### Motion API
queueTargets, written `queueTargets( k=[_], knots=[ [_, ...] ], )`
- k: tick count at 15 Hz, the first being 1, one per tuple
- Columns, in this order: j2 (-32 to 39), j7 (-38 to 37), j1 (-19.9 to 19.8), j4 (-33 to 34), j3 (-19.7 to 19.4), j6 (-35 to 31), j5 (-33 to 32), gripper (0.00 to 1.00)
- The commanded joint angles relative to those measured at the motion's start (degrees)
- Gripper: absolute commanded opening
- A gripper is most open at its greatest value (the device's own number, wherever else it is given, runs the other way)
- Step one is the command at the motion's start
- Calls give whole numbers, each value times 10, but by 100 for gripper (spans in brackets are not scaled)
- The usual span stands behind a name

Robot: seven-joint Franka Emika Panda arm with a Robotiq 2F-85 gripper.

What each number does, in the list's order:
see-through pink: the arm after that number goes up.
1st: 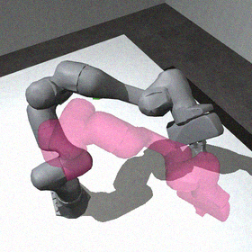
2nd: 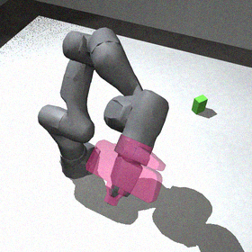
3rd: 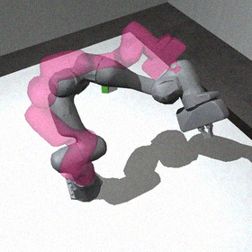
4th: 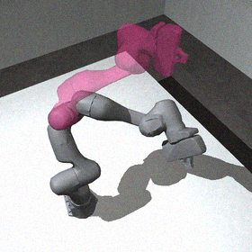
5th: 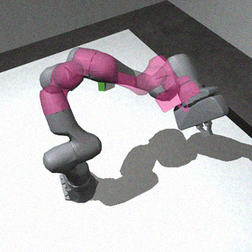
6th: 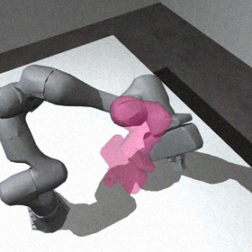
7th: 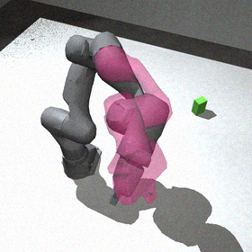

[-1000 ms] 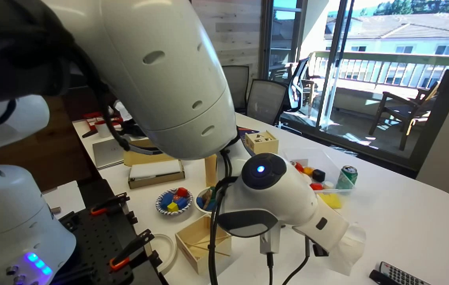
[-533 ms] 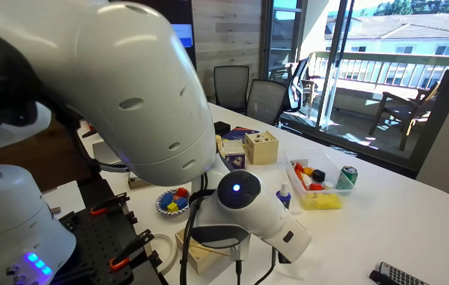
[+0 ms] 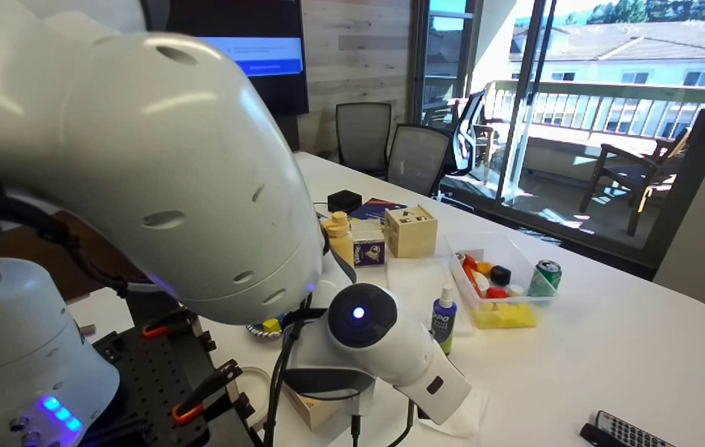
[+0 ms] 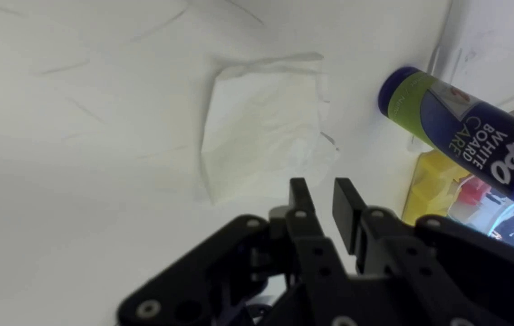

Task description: Unfold the white napkin on the right.

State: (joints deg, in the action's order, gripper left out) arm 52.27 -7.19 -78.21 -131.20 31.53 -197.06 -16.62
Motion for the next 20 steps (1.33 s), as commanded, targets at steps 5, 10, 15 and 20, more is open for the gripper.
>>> queueTargets(
  k=[5, 10, 15, 20],
  knots=[
    [-9, -13, 115, 79, -36, 128, 125, 83],
    [-1, -12, 252, 166, -126, 187, 215, 100],
    [14, -12, 348, 220, -216, 230, 275, 74],
    [43, -16, 408, 263, -281, 246, 307, 85]
  ],
)
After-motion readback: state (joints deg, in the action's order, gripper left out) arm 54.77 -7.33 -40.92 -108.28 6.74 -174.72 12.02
